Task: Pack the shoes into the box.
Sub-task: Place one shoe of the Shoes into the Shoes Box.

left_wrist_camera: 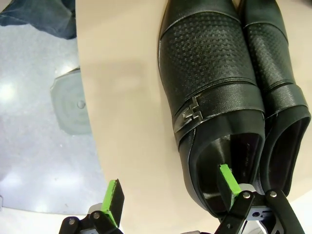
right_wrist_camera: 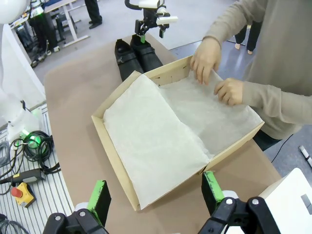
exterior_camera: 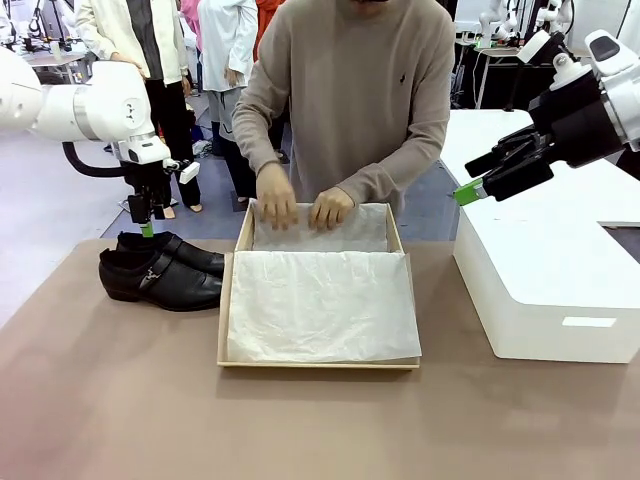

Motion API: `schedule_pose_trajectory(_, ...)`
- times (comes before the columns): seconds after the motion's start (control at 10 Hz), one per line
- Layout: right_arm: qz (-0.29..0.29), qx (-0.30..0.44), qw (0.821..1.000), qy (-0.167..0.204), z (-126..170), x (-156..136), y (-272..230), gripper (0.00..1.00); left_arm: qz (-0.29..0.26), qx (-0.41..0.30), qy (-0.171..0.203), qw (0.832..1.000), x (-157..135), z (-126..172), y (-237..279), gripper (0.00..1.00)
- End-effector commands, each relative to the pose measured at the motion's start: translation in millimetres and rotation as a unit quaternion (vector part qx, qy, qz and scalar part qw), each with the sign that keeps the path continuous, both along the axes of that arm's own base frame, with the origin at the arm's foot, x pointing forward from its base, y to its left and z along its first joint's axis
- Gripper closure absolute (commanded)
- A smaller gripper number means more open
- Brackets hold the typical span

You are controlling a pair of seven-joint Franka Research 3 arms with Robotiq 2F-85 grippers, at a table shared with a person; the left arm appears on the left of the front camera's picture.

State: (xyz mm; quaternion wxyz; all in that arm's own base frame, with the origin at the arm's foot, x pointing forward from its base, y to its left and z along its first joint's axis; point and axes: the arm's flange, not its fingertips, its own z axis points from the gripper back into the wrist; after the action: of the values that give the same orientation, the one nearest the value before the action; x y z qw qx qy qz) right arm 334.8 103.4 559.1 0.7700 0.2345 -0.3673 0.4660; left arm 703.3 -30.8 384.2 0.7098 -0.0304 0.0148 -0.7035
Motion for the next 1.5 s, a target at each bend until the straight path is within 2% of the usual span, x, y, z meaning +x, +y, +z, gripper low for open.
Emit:
schedule_pose_trajectory(0.0,0.013,0.008,1.0,-0.01,-1.6,3.6,-0.3,0.0,0.003,0.005,-0.004,1.0,5.0,1.8,0.1,0.0)
schedule_pose_trajectory(0.6,0.013,0.008,1.0,-0.01,-1.6,3.6,-0.3,0.0,0.002,0.008,0.007,1.0,7.9,-1.9,-3.4,0.0)
schedule_pose_trajectory(1.4,0.013,0.008,1.0,-0.01,-1.6,3.6,-0.3,0.0,0.004,0.006,0.041,0.999,13.1,-18.7,-6.8,0.0)
